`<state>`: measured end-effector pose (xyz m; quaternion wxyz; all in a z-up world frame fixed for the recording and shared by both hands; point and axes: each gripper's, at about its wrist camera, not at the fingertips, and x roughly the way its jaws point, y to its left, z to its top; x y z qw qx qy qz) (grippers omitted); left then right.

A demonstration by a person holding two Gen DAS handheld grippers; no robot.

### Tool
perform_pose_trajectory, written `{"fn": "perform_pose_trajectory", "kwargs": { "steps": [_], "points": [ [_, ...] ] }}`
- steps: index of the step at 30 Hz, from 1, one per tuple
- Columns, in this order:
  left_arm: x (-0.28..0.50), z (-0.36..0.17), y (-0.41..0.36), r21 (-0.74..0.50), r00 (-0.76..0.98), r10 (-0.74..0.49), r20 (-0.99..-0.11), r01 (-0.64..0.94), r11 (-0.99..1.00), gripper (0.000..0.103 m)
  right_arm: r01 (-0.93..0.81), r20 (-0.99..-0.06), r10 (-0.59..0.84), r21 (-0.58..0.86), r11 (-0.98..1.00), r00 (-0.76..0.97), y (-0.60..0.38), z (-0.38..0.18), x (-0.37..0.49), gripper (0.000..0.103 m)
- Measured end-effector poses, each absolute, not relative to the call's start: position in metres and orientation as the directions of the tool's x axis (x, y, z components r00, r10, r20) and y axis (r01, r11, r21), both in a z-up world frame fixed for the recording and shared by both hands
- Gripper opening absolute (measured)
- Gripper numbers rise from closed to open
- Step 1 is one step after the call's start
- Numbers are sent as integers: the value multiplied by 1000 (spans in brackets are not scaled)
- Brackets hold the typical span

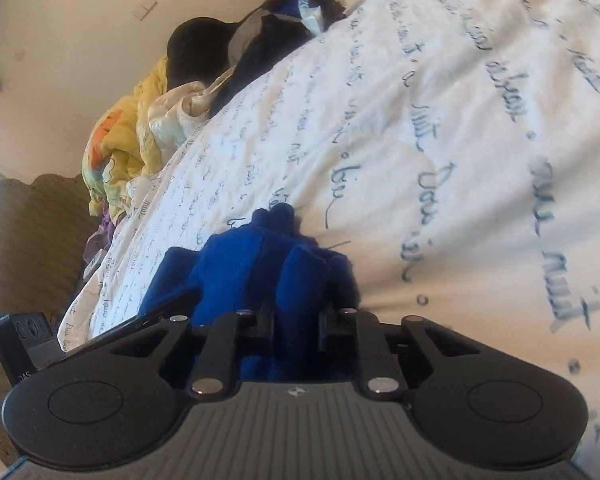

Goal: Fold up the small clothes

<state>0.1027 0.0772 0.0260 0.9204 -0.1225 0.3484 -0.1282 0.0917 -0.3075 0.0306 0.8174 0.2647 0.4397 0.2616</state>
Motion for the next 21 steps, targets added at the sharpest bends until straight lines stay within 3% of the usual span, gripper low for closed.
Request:
{"fn": "perform_pose_trajectory", "kwargs": {
  "steps": [3,5,6,8,10,12,13,15,18,19,21],
  "points": [
    [91,33,68,-212,765,-279,-580,189,959,26,-276,-533,645,613,741,548,-312,47,78,14],
    [78,32,63,-143,787,-249,-564,203,969,30,-295,-489,579,541,788,652,-315,53,64,14],
    [71,33,63,-125,799,-223,-558,185,975,40,-274,-513,555,522,807,655,-317,52,62,16],
    [48,41,67,-111,838,-183,-513,146,983,50,-209,-594,536,531,821,600,-322,52,64,19],
    [18,57,66,-82,882,-162,-442,140,987,72,-217,-527,531,543,811,664,-333,68,39,22],
    [-9,70,56,-81,902,-207,-379,190,978,79,-333,-433,573,513,792,696,-321,90,14,22],
    [-15,71,48,-89,887,-258,-383,243,966,85,-369,-428,593,499,784,682,-309,96,9,22],
    [-15,62,28,-114,828,-341,-445,325,939,85,-402,-475,637,508,762,607,-280,93,18,23],
    [-1,35,7,-81,749,-353,-561,375,924,84,-316,-633,574,481,817,520,-252,52,58,22],
    [-1,29,6,-40,763,-350,-543,393,919,85,-338,-568,619,527,780,543,-259,44,63,22],
    [7,31,14,-79,749,-365,-553,389,918,85,-270,-539,664,634,725,517,-276,35,77,19]
  ]
}}
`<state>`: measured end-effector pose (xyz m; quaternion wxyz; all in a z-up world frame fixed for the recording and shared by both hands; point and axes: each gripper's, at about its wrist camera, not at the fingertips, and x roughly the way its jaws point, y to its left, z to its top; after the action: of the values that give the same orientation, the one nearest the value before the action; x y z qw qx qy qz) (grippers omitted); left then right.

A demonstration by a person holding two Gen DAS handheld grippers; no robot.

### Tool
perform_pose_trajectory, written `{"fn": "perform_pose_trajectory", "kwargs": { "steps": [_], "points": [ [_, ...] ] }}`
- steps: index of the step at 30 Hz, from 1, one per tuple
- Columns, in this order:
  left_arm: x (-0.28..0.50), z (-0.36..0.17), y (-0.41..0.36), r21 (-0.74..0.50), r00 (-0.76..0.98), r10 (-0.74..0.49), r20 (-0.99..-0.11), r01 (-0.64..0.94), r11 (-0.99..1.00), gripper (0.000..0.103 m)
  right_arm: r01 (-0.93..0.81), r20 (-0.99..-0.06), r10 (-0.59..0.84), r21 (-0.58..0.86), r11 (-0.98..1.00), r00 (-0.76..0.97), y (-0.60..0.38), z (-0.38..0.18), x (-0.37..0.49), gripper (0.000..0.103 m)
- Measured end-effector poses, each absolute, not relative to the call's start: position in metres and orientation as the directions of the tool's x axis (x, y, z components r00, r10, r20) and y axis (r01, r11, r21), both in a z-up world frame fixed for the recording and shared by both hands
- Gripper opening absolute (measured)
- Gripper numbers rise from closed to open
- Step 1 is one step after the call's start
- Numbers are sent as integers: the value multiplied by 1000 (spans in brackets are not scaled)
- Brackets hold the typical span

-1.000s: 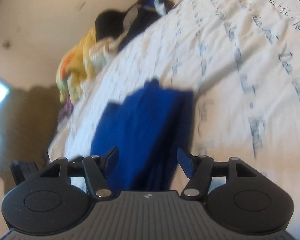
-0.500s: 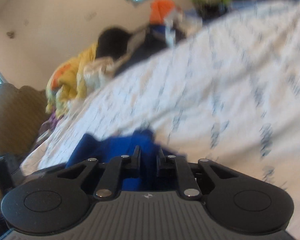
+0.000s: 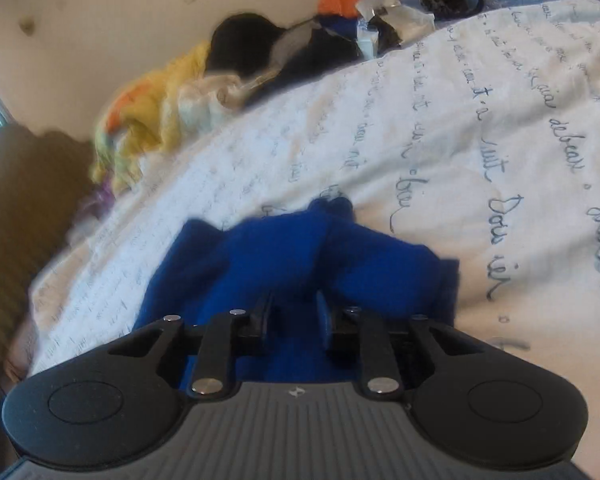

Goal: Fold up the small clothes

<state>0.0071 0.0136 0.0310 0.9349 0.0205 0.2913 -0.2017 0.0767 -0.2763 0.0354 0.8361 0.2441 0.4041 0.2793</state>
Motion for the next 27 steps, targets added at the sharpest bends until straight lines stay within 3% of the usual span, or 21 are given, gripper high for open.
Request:
{"fn": "perform_pose_trajectory", "kwargs": {
  "steps": [3,8,10,11,13,15,19,21,23,24,26,27],
  "points": [
    [-2,47,29,-119,744,-356,-565,354,928,82,-208,-587,623,620,757,517,-289,59,57,22],
    [-59,57,48,-170,728,-456,-511,435,884,87,-385,-510,707,601,701,491,-298,81,-33,28],
    [-59,43,38,-192,667,-495,-557,477,858,88,-415,-531,726,596,687,437,-282,69,-40,30],
    [-52,31,33,-193,641,-485,-595,472,860,88,-410,-577,701,569,713,418,-274,58,-35,30],
    [-52,19,27,-115,675,-459,-578,490,864,87,-386,-532,731,624,679,426,-283,40,-24,28],
    [-58,27,27,-97,678,-423,-601,463,881,83,-279,-558,720,675,683,413,-292,47,-21,24],
    [-89,40,40,-111,703,-429,-567,451,886,90,-402,-532,670,540,740,518,-286,88,-68,28],
    [-86,31,35,-127,667,-449,-594,473,872,90,-442,-520,719,568,694,461,-277,82,-69,42],
    [-81,16,32,-96,688,-417,-593,454,886,89,-409,-630,632,483,774,451,-266,59,-58,51],
    [-83,17,32,-77,701,-398,-591,443,893,87,-418,-609,633,476,774,478,-271,56,-61,41],
    [-89,29,40,-125,703,-394,-592,403,906,87,-377,-616,625,498,781,480,-281,69,-68,43],
    [-94,35,48,-156,716,-396,-575,379,912,94,-376,-606,606,476,795,515,-285,79,-77,49]
  ]
}}
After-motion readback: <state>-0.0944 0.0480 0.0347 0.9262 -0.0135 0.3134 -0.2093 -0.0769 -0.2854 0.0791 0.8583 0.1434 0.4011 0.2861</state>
